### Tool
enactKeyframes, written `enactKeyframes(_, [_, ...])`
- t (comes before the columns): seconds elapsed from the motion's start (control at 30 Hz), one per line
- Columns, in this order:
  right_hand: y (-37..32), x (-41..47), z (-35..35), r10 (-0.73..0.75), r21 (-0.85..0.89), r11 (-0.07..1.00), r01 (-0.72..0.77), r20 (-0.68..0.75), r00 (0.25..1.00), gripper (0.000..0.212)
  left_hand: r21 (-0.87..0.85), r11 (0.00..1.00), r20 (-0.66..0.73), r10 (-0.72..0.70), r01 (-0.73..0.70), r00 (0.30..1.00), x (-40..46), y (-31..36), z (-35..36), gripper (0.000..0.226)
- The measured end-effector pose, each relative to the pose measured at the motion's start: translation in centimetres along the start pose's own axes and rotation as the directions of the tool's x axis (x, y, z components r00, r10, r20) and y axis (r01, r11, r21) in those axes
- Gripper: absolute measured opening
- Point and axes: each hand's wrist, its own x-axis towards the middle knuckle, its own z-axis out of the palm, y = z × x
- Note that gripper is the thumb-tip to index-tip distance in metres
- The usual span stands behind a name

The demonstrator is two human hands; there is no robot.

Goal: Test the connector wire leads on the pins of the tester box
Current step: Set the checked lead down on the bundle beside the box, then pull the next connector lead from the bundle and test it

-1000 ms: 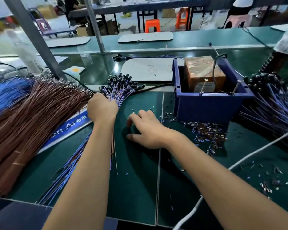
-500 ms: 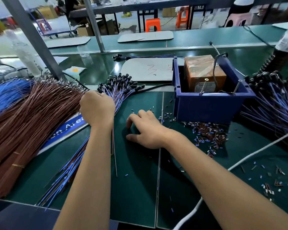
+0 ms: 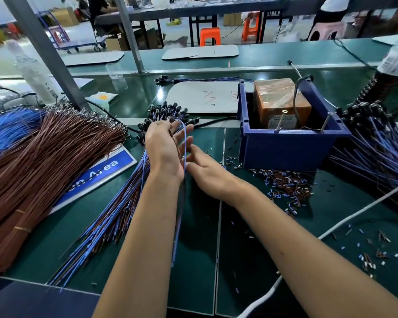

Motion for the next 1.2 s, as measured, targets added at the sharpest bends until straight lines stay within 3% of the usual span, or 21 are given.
enactKeyframes(0.1, [0.0, -1.1, -0.4, 0.027, 0.295, 0.955, -0.011, -0.049, 0.998, 0.035, -0.140, 0.990, 0.019, -0.033, 0.035, 0.999, -0.1, -0.1, 0.9, 0.007])
enactKeyframes(0.27, [0.1, -1.8, -1.2, 0.091, 0.644, 0.763, -0.053, -0.026, 0.996, 0.040, 0.054, 0.999, 0.066, 0.001, -0.005, 0.998, -0.4, -1.1, 1.7, 0.013])
enactKeyframes(0.37, [0.5, -2.0, -1.2, 0.045, 0.594, 0.804, -0.028, -0.013, 0.999, 0.035, 0.185, 0.983, 0.082, 0.007, -0.022, 0.997, -0.3, -1.6, 2.2, 0.020])
enactKeyframes(0.5, [1.1, -2.0, -0.6, 0.014, 0.549, 0.836, 0.031, -0.077, 0.997, 0.021, 0.175, 0.983, -0.040, -0.050, 0.056, 0.998, 1.3, -0.9, 2.0, 0.028])
enactKeyframes(0.6, [1.6, -2.1, -0.2, -0.008, 0.383, 0.923, 0.044, -0.097, 0.995, 0.026, 0.332, 0.939, -0.128, -0.048, 0.089, 0.991, 3.8, -0.3, 0.8, 0.027])
enactKeyframes(0.63, [1.7, -2.2, -0.1, -0.022, 0.332, 0.942, 0.045, -0.074, 0.997, 0.027, 0.506, 0.861, -0.128, 0.013, 0.054, 0.992, 4.7, 0.0, 0.3, 0.033])
enactKeyframes(0.67, [1.7, -2.2, 0.0, -0.036, 0.283, 0.958, 0.048, -0.046, 0.998, 0.027, 0.741, 0.671, -0.099, 0.106, 0.002, 0.989, 5.6, 0.3, -0.4, 0.038])
enactKeyframes(0.7, [1.6, -2.2, 0.1, -0.048, 0.235, 0.971, 0.052, -0.023, 0.999, 0.027, 0.919, 0.394, -0.052, 0.189, -0.027, 0.981, 6.2, 0.5, -0.9, 0.038])
enactKeyframes(0.73, [1.6, -2.2, 0.1, -0.053, 0.188, 0.981, 0.053, -0.006, 0.999, 0.028, 0.987, 0.152, 0.006, 0.249, -0.045, 0.968, 6.7, 0.8, -1.2, 0.036])
enactKeyframes(0.77, [1.6, -2.1, 0.1, -0.052, 0.153, 0.987, 0.050, 0.006, 0.999, 0.029, 0.999, 0.012, 0.044, 0.264, -0.049, 0.964, 7.1, 1.0, -1.4, 0.035])
enactKeyframes(0.83, [1.6, -1.9, 0.0, -0.043, 0.125, 0.991, 0.040, 0.025, 0.999, 0.031, 0.991, -0.110, 0.094, 0.227, -0.070, 0.969, 7.5, 1.4, -1.0, 0.036])
enactKeyframes(0.9, [1.7, -1.7, -0.2, -0.038, 0.143, 0.989, 0.032, 0.041, 0.998, 0.033, 0.982, -0.170, 0.113, 0.190, -0.081, 0.975, 7.7, 1.3, -0.5, 0.040])
enactKeyframes(1.0, [2.0, -1.4, -0.3, -0.027, 0.193, 0.981, 0.019, 0.044, 0.999, 0.037, 0.976, -0.204, 0.120, 0.198, -0.079, 0.973, 8.1, 1.0, -0.1, 0.031])
enactKeyframes(1.1, [2.2, -1.0, -0.5, -0.010, 0.219, 0.976, 0.006, 0.016, 1.000, 0.041, 0.984, -0.142, 0.140, 0.264, -0.105, 0.954, 8.7, 0.9, -0.5, 0.029])
enactKeyframes(1.13, [2.3, -0.9, -0.5, -0.003, 0.227, 0.974, 0.002, 0.004, 1.000, 0.041, 0.989, -0.079, 0.144, 0.312, -0.126, 0.939, 8.7, 1.0, -0.6, 0.027])
enactKeyframes(1.2, [2.4, -0.8, -0.4, 0.015, 0.230, 0.973, -0.007, -0.032, 0.999, 0.041, 0.962, 0.184, 0.119, 0.380, -0.201, 0.917, 8.3, 1.9, -0.2, 0.024])
